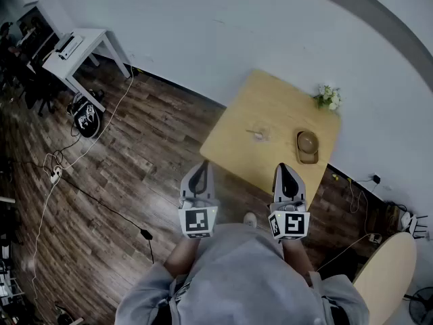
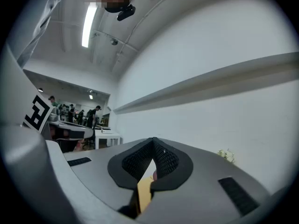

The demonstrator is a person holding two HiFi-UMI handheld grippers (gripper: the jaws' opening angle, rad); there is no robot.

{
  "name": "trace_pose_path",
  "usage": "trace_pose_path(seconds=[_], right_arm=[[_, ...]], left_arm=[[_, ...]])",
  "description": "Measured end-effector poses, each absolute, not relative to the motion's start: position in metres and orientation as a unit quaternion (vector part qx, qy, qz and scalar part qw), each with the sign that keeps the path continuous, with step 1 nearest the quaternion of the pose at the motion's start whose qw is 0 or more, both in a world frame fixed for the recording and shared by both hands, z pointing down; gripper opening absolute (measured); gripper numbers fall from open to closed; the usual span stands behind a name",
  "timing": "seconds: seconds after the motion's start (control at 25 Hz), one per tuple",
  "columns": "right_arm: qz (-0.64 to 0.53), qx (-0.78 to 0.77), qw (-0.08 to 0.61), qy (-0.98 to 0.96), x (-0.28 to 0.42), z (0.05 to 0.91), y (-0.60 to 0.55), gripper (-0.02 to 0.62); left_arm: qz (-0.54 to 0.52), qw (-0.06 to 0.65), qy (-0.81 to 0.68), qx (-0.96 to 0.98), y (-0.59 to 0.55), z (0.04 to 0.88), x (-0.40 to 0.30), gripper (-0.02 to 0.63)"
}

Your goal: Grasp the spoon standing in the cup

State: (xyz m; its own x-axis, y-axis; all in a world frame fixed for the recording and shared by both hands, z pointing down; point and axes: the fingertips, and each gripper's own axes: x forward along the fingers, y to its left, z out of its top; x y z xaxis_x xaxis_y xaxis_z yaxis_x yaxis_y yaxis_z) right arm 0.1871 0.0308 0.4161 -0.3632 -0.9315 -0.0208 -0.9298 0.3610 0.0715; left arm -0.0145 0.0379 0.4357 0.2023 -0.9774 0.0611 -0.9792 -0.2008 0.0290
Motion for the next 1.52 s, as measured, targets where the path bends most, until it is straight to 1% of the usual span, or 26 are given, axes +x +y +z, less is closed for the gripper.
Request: trace_pose_path(seconds=[0.64, 1.24, 1.52], right_arm=[[-0.050, 0.589, 0.022, -0.806, 0.168, 0.420, 0.038, -0.002], [-0.029, 0.627, 0.042, -0.777, 0.119, 0.442, 0.065, 0.000], [-0.036, 0.633, 0.052, -0.772, 0.121, 0.439, 0.046, 0.000]], left_arm=[[0.015, 0.033, -0.619, 0.785, 0.050, 0.437, -0.048, 0.002], [0.022, 0.057, -0.586, 0.808, 0.073, 0.455, -0.109, 0.002], [0.019, 0.059, -0.573, 0.817, 0.053, 0.457, -0.103, 0.002]])
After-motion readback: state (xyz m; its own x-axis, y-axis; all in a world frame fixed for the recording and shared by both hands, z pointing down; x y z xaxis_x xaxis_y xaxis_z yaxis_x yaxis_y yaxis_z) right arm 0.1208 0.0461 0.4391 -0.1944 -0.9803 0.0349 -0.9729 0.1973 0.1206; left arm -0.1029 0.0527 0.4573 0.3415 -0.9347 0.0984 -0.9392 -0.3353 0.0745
